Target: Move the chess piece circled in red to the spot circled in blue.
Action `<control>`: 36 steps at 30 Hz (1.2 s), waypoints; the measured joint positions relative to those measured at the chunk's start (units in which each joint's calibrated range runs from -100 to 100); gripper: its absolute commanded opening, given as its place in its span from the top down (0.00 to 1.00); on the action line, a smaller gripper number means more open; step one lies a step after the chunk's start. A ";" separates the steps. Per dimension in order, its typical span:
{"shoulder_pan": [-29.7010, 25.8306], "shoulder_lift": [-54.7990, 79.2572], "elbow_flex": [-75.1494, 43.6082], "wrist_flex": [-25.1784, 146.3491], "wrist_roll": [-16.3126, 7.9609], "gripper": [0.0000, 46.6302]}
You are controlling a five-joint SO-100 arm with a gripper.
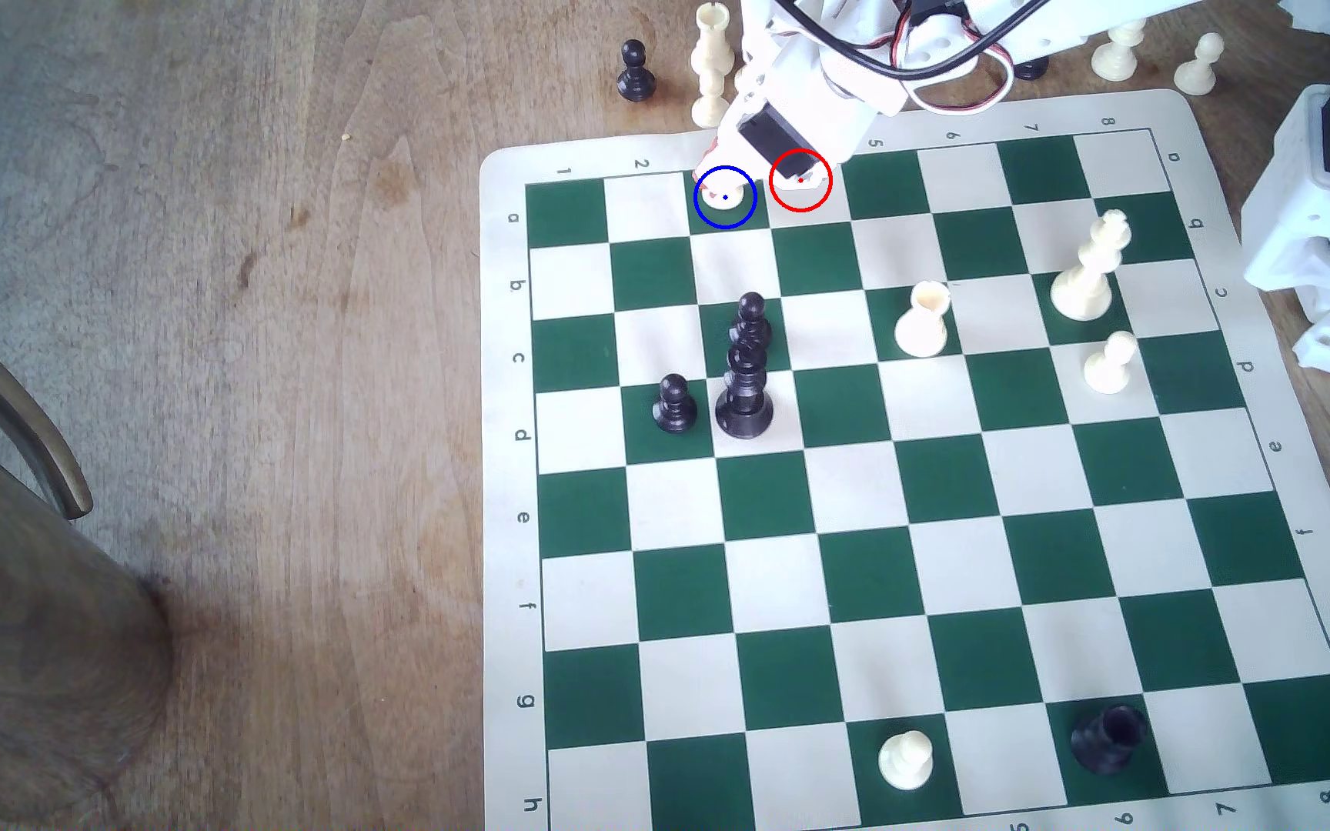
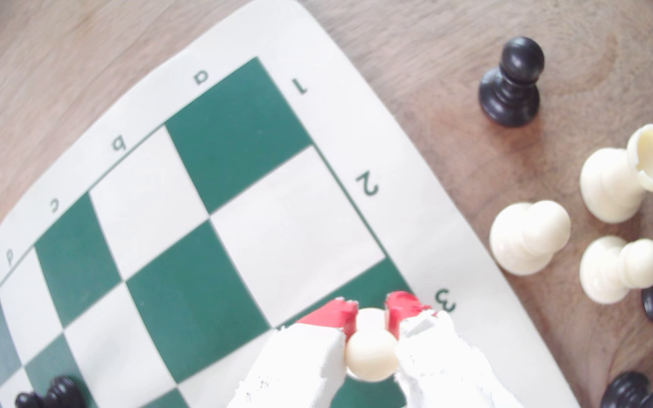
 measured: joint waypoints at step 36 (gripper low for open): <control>1.99 -35.61 22.05 8.29 2.49 0.53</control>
